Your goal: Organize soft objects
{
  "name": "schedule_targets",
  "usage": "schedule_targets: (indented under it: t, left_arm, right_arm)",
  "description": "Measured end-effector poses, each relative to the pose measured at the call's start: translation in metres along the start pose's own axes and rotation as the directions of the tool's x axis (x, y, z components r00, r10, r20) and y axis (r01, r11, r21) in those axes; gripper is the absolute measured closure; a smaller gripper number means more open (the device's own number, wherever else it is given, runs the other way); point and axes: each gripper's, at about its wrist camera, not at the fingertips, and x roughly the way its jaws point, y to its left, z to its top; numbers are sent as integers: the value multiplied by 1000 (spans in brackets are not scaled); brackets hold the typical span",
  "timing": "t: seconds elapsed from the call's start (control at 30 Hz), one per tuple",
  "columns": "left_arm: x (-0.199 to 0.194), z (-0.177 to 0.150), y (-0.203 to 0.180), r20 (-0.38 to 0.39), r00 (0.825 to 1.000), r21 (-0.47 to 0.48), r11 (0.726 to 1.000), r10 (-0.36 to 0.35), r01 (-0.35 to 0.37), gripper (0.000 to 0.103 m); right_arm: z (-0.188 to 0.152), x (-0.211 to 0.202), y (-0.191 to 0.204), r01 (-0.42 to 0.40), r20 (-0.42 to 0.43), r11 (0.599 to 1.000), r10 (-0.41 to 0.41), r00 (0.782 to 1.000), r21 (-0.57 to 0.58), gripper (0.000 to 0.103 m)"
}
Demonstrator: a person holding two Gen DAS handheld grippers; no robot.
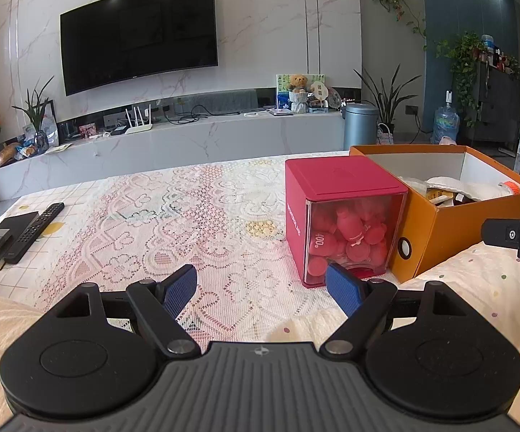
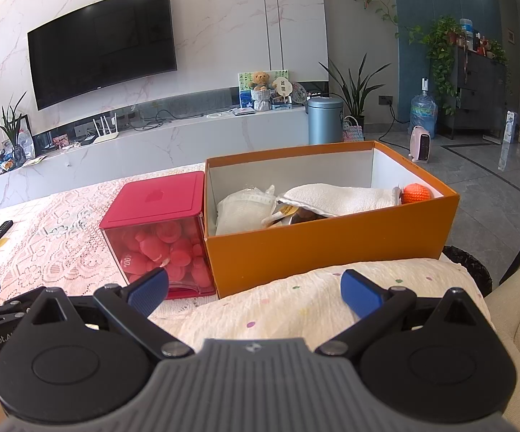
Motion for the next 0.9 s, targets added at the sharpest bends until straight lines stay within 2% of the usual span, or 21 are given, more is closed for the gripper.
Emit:
schedule_targets:
  t: [0.9]
  left_arm:
    - [-1, -1, 0, -4, 1000, -10, 1000, 0, -1, 7]
  right_arm:
    - [0, -1, 0, -1, 1, 1000, 1, 1000, -3, 3]
